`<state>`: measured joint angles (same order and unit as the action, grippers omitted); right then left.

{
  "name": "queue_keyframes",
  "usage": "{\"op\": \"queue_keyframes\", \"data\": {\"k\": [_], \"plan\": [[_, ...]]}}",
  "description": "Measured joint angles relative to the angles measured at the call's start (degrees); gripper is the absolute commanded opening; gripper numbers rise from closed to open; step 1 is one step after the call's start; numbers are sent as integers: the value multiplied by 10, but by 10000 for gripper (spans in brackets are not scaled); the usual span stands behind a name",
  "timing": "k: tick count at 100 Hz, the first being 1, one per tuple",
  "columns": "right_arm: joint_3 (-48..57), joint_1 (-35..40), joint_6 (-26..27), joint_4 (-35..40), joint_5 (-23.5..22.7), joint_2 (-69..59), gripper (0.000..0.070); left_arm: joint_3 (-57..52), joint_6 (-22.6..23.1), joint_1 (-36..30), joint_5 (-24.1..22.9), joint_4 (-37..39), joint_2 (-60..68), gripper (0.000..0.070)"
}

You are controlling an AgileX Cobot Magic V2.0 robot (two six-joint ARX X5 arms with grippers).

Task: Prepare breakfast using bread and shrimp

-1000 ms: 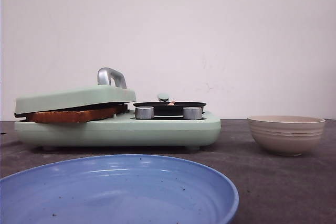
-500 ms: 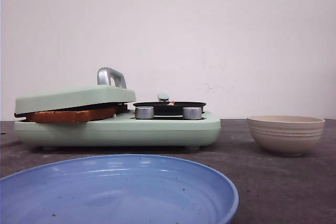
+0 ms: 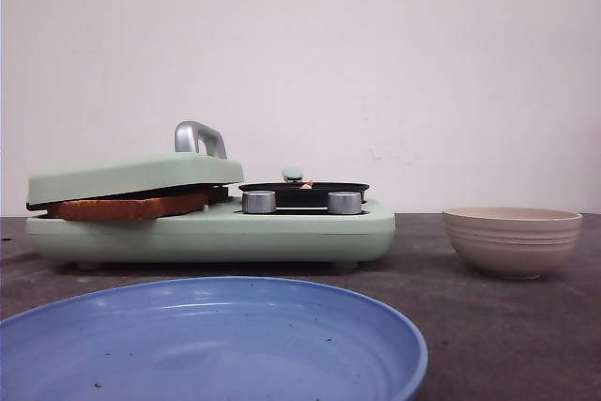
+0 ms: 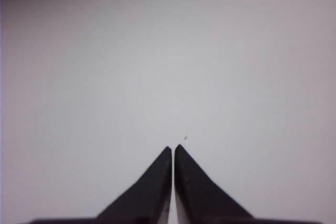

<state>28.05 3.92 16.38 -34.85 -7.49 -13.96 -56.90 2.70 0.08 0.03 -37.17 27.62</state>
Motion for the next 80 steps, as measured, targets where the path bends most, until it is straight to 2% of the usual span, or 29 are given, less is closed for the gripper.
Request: {"op": "queue_keyframes", "data": {"k": [15, 27, 52, 73, 80], "plan": [[0, 0, 0, 0, 0, 0, 0, 182, 46, 46, 38, 204, -77, 0], [0, 0, 0, 0, 0, 0, 0, 305, 53, 52, 59, 289, -118, 0], [0, 0, 0, 0, 0, 0, 0, 464, 1, 52, 61, 323, -162, 0], [0, 0, 0, 0, 0, 0, 0, 542, -49, 52, 42, 326, -235, 0], [0, 0, 0, 0, 0, 0, 0, 551, -71, 51, 29, 306, -257, 0]]}}
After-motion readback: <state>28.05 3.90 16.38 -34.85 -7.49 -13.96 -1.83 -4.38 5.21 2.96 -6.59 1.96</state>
